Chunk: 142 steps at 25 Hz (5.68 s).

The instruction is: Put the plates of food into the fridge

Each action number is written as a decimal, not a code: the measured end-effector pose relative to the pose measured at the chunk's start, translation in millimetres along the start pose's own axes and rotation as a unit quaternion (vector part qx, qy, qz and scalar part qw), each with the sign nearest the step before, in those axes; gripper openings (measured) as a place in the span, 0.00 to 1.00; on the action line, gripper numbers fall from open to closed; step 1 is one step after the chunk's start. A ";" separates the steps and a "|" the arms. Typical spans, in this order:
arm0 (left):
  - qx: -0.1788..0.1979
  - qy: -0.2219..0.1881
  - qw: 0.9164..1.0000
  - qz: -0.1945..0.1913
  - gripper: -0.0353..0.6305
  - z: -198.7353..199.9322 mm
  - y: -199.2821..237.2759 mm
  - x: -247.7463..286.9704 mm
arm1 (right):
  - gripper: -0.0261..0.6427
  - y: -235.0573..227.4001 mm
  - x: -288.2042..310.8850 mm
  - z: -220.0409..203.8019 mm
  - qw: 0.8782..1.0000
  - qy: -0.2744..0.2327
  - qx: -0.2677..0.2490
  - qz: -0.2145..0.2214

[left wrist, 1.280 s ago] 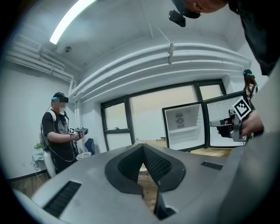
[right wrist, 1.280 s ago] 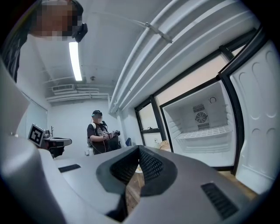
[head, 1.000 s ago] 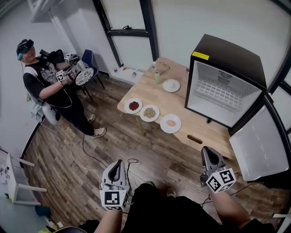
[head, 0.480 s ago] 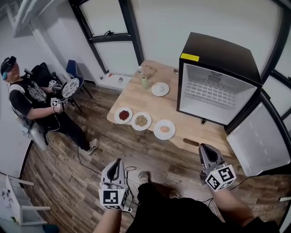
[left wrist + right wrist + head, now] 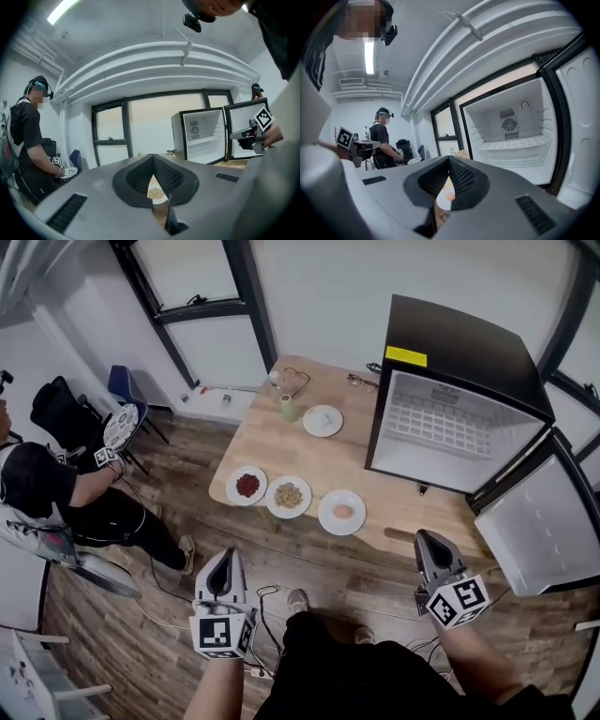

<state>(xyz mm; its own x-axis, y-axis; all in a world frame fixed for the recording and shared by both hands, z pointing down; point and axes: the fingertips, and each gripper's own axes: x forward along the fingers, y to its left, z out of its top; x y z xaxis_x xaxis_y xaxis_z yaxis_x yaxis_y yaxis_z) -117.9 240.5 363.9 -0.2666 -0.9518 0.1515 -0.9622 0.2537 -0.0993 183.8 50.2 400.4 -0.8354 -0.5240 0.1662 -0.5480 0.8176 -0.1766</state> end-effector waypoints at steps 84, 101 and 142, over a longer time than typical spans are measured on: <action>-0.006 0.036 0.972 -0.233 0.06 -37.3 28.9 233.1 | 0.32 19.0 189.0 -305.5 0.833 0.067 0.523 -0.167; -0.003 0.044 0.964 -0.263 0.06 -43.7 7.4 231.4 | 0.08 20.8 182.7 -278.7 0.797 -0.011 0.590 -0.131; 0.021 -0.026 0.948 -0.317 0.06 16.2 -64.2 285.2 | 0.08 -70.3 112.5 -113.9 0.819 -0.109 0.547 -0.137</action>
<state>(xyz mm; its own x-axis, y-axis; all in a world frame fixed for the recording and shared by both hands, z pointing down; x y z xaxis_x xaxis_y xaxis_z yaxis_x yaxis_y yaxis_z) -131.2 -50.1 397.5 0.3681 -0.9185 0.1445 -0.9250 -0.3775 -0.0436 133.2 -39.0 542.0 -0.5965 -0.7800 0.1892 -0.3280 0.0217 -0.9444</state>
